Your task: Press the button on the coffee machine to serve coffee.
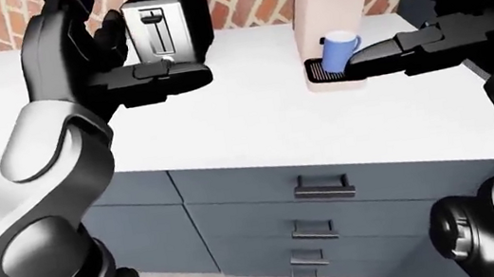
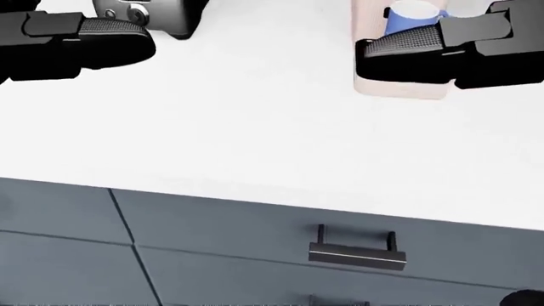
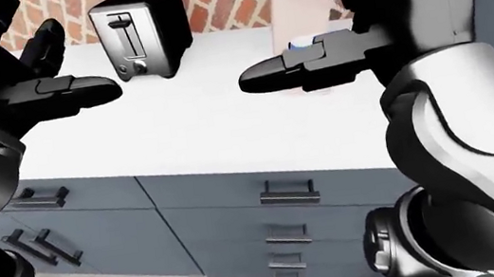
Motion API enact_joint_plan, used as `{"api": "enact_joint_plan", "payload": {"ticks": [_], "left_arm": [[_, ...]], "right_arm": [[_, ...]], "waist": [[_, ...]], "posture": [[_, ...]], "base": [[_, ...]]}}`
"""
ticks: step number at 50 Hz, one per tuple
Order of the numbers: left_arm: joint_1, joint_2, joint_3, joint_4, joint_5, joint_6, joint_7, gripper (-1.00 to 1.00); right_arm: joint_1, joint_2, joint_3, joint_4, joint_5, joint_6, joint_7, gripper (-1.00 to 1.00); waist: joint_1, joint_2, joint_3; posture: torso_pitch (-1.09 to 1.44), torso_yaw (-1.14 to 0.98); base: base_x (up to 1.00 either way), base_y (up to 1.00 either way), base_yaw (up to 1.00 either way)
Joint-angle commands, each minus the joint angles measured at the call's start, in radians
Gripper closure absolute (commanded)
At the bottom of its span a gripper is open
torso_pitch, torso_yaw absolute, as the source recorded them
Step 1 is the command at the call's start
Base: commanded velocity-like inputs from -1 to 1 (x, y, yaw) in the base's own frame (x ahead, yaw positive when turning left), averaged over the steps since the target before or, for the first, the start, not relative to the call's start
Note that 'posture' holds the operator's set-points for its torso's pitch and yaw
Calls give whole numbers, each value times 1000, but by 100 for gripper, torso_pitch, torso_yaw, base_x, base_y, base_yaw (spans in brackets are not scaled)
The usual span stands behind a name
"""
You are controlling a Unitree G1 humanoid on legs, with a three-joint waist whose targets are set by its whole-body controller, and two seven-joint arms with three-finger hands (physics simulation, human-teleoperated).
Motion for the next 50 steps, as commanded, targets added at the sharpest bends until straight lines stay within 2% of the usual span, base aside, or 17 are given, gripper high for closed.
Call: {"api": "enact_joint_plan", "payload": {"ticks": [1,4,5,7,13,17,18,20,22,26,29,35,37,39,42,44,50], "left_arm": [[-20,8,10,3,7,-20,3,-100],[-20,9,11,1,5,-18,4,-100],[-22,9,12,0,3,-15,6,-100],[-23,10,15,0,0,-12,7,-100],[-27,12,15,-2,-8,-9,14,-100],[-27,13,16,-3,-13,-10,18,-100],[-27,13,16,-3,-14,-10,19,-100],[-31,14,17,-5,-18,-6,23,-100],[-31,15,17,-4,-21,-6,25,-100],[-28,18,15,-4,-23,-10,26,-100],[-25,19,13,-2,-21,-17,25,-100],[-29,19,14,-3,-26,-12,29,-100],[-30,19,14,-4,-28,-12,30,-100],[-28,20,14,-4,-28,-14,29,-100],[-26,21,14,-3,-29,-17,29,-100],[-30,20,15,-3,-32,-12,32,-100],[-30,21,14,-3,-35,-14,35,-100]], "right_arm": [[-22,-4,1,9,-1,-20,-2,-100],[-23,-4,1,7,0,-18,-5,-100],[-21,-5,1,6,1,-20,-5,-100],[-26,-4,0,6,3,-15,-7,-100],[-25,-4,-4,9,7,-14,-10,-100],[-24,-6,-3,10,9,-17,-14,-100],[-25,-6,-4,9,10,-16,-15,-100],[-27,-6,-4,9,12,-12,-16,-100],[-29,-6,-5,8,14,-10,-17,-100],[-26,-6,-4,10,15,-21,-20,-100],[-29,-8,-5,10,18,-18,-23,-100],[-20,-11,-1,12,19,-22,-27,-100],[-21,-12,0,11,20,-21,-28,-100],[-25,-7,-2,10,23,-19,-31,-100],[-20,-8,2,8,24,-25,-31,-100],[-17,-8,5,9,23,-29,-31,-100],[-16,-14,6,7,23,-30,-29,-100]], "waist": [[-1,-10,-11],[-1,-19,-23],[1,-16,-51],[3,-7,-19],[6,14,-26],[16,-93,-16],[16,-59,-3],[11,-56,-22],[11,12,-9],[4,39,-7],[-13,-63,-19],[5,-38,-28],[3,8,3],[-4,29,-16],[-11,-78,-26],[4,-64,-1],[3,-6,-6]], "posture": [[-3,0],[-3,0],[-3,0],[-3,0],[-3,0],[-3,0],[-3,0],[-3,0],[-3,0],[-3,0],[-3,0],[-3,0],[-3,0],[-3,0],[-3,0],[-3,0],[-3,0]], "base": [[0,0,0],[0,0,0],[20,-5,0],[25,-10,0],[22,-25,0],[0,0,0],[0,0,0],[0,-14,0],[0,-38,0],[0,-35,0],[0,0,0],[0,-8,0],[9,-70,0],[3,-25,0],[0,0,0],[0,0,0],[5,-10,0]]}}
